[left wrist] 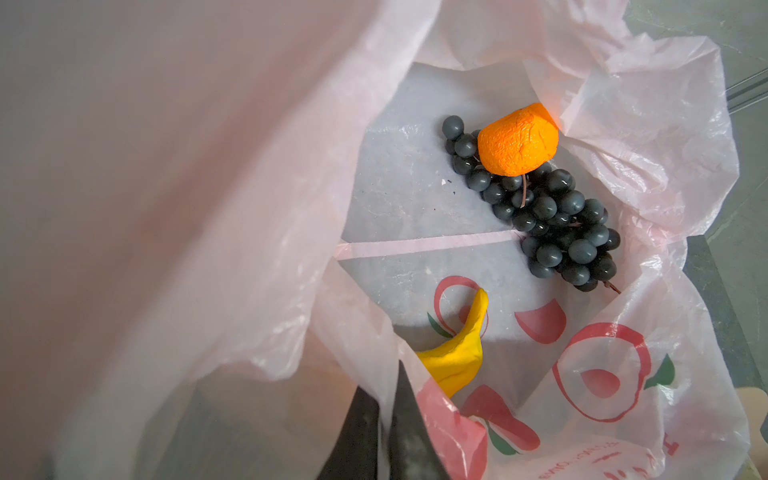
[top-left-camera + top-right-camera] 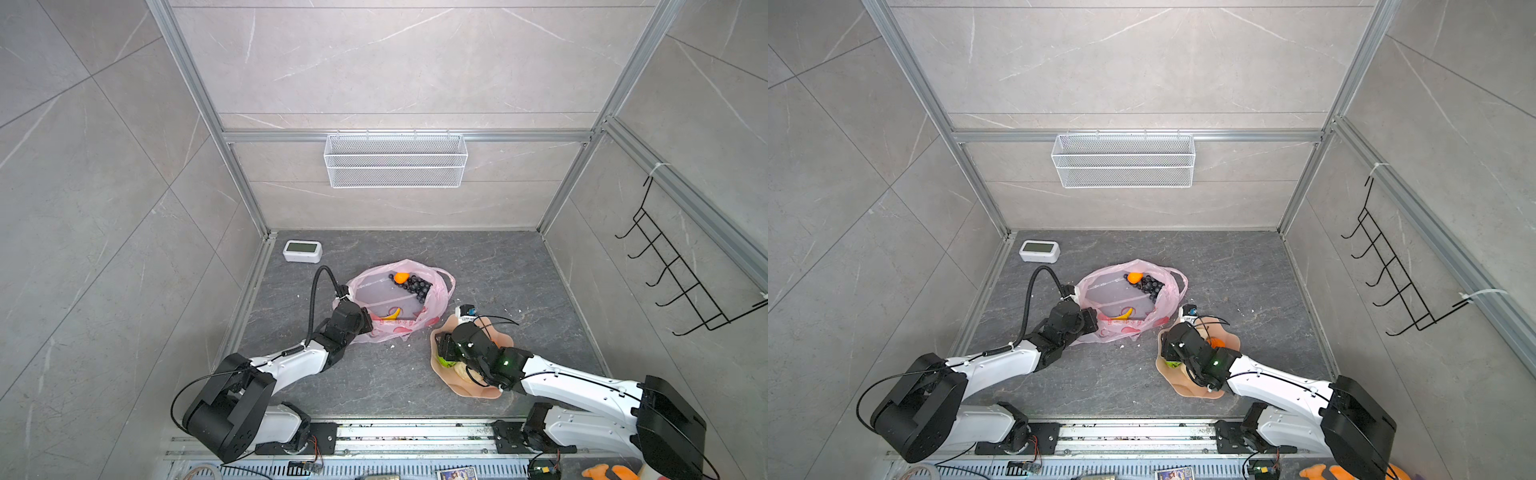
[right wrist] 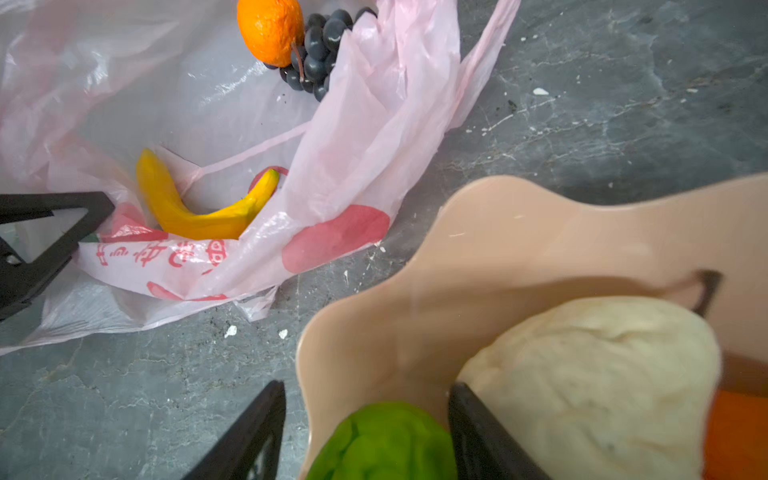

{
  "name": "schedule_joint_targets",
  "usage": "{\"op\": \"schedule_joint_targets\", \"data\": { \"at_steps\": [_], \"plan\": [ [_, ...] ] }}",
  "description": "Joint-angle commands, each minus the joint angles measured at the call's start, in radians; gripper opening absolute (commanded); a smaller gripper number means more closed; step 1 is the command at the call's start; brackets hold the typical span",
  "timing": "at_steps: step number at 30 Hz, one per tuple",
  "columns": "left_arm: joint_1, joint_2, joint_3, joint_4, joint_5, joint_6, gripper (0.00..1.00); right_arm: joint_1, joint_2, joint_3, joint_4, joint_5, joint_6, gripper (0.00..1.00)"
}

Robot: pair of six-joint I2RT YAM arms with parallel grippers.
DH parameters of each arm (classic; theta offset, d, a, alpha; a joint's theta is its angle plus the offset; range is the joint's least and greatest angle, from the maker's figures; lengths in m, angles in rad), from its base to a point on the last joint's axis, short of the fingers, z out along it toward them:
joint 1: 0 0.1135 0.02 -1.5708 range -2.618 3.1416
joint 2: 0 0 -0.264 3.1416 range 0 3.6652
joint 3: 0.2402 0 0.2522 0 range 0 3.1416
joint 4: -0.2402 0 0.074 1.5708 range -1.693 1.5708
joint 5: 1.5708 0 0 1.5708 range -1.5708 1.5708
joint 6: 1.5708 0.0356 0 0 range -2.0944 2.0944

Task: Take the fake fruits out of the plastic bag
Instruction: 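Move the right gripper back into the bag toward the orange tangerine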

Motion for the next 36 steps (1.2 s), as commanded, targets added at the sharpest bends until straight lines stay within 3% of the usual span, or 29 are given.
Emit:
{"op": "schedule_joint_targets", "data": {
  "at_steps": [1,11,25,36],
  "plan": [
    [-0.005,0.014,0.047,0.022,0.042,0.036,0.11,0.007,-0.02,0.042,-0.054,0.019,0.007,0.65],
    [-0.007,0.017,0.063,0.017,0.076,0.057,0.1,0.009,0.061,0.257,-0.164,-0.004,-0.031,0.66],
    [-0.008,0.028,0.081,0.008,0.117,0.056,0.1,-0.035,0.658,0.851,-0.322,0.036,0.007,0.66],
    [-0.009,0.02,0.085,0.003,0.139,0.051,0.1,-0.139,0.862,1.002,-0.268,0.032,0.055,0.66]
  ]
}}
